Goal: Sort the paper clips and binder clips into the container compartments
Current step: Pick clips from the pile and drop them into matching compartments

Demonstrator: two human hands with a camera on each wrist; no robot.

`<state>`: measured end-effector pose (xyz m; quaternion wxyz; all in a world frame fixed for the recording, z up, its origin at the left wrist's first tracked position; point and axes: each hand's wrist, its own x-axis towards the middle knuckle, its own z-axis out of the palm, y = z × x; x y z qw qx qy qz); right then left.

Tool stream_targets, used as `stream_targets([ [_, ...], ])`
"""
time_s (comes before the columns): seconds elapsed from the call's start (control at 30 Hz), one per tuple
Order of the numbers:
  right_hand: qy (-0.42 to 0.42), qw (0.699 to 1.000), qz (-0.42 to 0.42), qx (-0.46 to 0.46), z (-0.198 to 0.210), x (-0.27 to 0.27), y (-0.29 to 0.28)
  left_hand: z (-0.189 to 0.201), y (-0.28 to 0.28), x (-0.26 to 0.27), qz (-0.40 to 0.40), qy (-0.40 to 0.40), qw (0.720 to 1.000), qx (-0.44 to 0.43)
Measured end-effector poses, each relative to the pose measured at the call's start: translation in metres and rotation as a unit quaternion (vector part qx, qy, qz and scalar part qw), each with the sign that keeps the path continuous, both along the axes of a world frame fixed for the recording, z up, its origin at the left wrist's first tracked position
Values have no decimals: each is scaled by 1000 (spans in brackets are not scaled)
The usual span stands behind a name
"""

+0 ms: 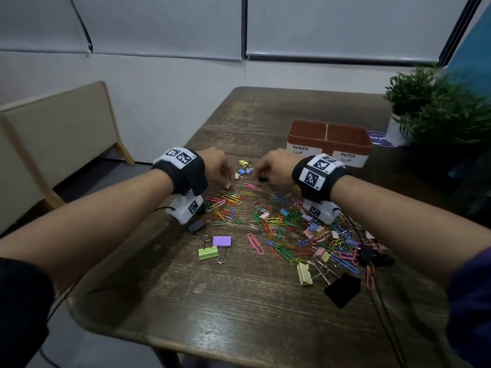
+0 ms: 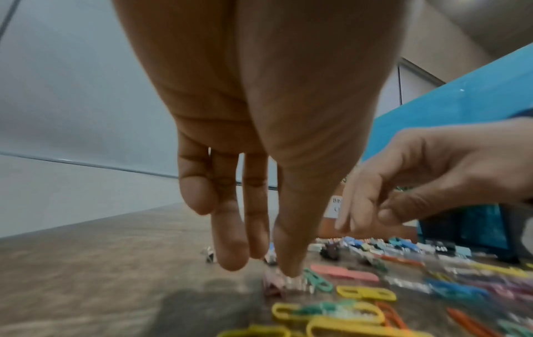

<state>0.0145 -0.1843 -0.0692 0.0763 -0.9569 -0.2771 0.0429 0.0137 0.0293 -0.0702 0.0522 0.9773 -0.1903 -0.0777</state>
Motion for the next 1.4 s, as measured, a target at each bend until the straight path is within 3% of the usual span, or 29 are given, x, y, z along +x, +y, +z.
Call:
stream_targets([
  [0.17,32,979,90,-179,-3,-20,24,-1,3,-6,-1,0,1000,23],
  [0.23,35,975,95,-199,-3,-27,22,1,6,-7,2,-12,998,60],
  [0.4,59,988,72,-122,9,-37,5,1,15,-20,20,-38,996,79],
  [0.53,43,996,64,-49,8,-36,7,1,3,-34,4,4,995,99],
  [0.73,43,977,99,-182,4,-55,24,-5,-16,-40,1,2,997,71],
  [0.9,66,991,64,-96,11,-65,-4,4,-16,-49,-9,19,1000,-3],
  [1.0,53,997,38,-45,15,-68,-20,12,-9,-52,22,21,998,48],
  [1.13,56,996,23,-69,16,-70,-25,13,-14,-59,18,83,989,124],
  [1.27,112,988,28,-98,9,-76,-23,7,-30,-62,-19,69,993,93],
  [1.4,108,990,35,-85,9,-83,-25,8,-32,-61,-40,16,998,41],
])
